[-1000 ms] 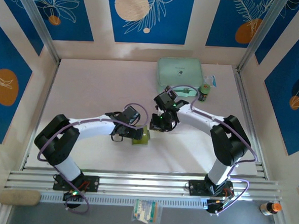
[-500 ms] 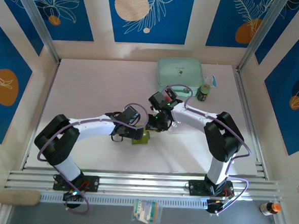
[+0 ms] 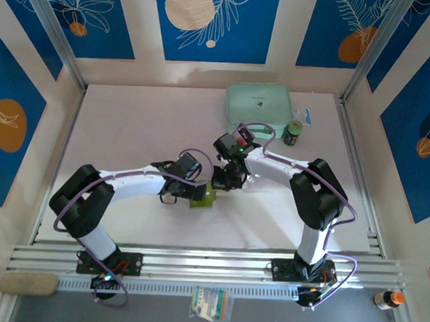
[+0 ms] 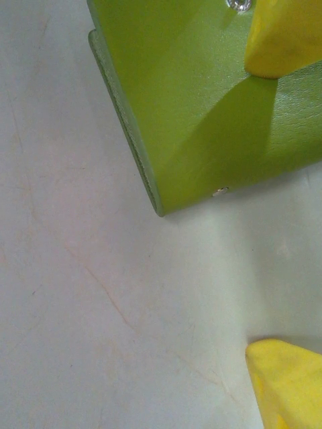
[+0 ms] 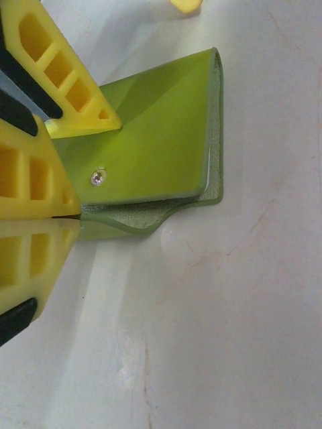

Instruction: Put the credit cards into the card holder

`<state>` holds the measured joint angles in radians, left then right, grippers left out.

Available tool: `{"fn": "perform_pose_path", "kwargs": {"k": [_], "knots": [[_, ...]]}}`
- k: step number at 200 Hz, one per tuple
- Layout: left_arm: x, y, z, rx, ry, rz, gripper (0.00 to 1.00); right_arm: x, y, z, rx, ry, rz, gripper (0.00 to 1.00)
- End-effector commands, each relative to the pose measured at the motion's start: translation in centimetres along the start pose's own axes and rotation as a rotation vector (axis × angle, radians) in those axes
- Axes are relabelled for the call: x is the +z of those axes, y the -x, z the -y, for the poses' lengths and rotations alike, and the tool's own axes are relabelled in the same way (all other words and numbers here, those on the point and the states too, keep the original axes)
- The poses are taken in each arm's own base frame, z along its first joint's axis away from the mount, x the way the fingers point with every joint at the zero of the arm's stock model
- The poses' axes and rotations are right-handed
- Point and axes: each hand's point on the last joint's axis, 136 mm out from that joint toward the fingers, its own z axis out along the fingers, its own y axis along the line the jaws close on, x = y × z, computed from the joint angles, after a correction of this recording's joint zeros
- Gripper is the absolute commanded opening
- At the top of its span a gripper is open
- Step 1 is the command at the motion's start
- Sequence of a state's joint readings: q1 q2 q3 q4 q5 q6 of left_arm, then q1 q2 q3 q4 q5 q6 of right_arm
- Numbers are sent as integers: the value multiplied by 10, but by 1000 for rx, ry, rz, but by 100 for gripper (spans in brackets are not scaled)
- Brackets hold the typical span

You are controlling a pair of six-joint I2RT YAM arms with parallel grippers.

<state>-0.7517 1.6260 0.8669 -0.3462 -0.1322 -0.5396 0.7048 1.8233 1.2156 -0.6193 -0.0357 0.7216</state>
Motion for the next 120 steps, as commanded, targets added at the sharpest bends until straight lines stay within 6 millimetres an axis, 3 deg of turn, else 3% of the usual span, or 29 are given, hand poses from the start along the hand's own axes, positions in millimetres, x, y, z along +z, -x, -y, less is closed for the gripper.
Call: {"fn": "perform_pose_path", "kwargs": {"k": [1, 48, 120], "knots": [[10, -30, -26, 47, 112, -86, 100, -7, -1, -1, -1, 4, 0, 0], [10, -30, -26, 45, 108, -81, 100, -12, -1, -13, -6, 65, -1, 0], [10, -30, -25, 39, 100, -74, 100, 1, 0, -25, 2, 106, -32, 0]]}}
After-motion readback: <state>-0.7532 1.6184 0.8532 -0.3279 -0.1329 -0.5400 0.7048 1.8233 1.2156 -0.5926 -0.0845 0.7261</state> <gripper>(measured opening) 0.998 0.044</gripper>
